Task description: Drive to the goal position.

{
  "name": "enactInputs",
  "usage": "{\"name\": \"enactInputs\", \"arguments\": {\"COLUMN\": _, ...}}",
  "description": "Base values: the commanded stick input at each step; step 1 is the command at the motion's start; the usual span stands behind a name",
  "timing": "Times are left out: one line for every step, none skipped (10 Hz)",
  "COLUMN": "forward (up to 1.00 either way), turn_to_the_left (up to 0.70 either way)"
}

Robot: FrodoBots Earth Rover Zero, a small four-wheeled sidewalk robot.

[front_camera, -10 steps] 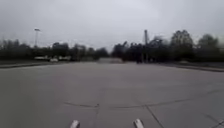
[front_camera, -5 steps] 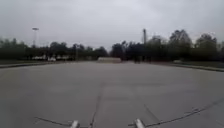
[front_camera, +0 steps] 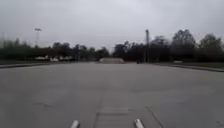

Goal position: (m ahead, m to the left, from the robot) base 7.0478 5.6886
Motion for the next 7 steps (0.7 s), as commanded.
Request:
{"name": "enactInputs", "arguments": {"forward": 1.0, "turn_to_the_left": 0.0}}
{"name": "enactInputs", "arguments": {"forward": 1.0, "turn_to_the_left": 0.0}}
{"name": "enactInputs", "arguments": {"forward": 1.0, "turn_to_the_left": 0.0}}
{"name": "enactInputs", "arguments": {"forward": 1.0, "turn_to_the_left": 0.0}}
{"name": "enactInputs", "arguments": {"forward": 1.0, "turn_to_the_left": 0.0}}
{"name": "enactInputs", "arguments": {"forward": 1.0, "turn_to_the_left": 0.0}}
{"name": "enactInputs", "arguments": {"forward": 1.0, "turn_to_the_left": -0.03}}
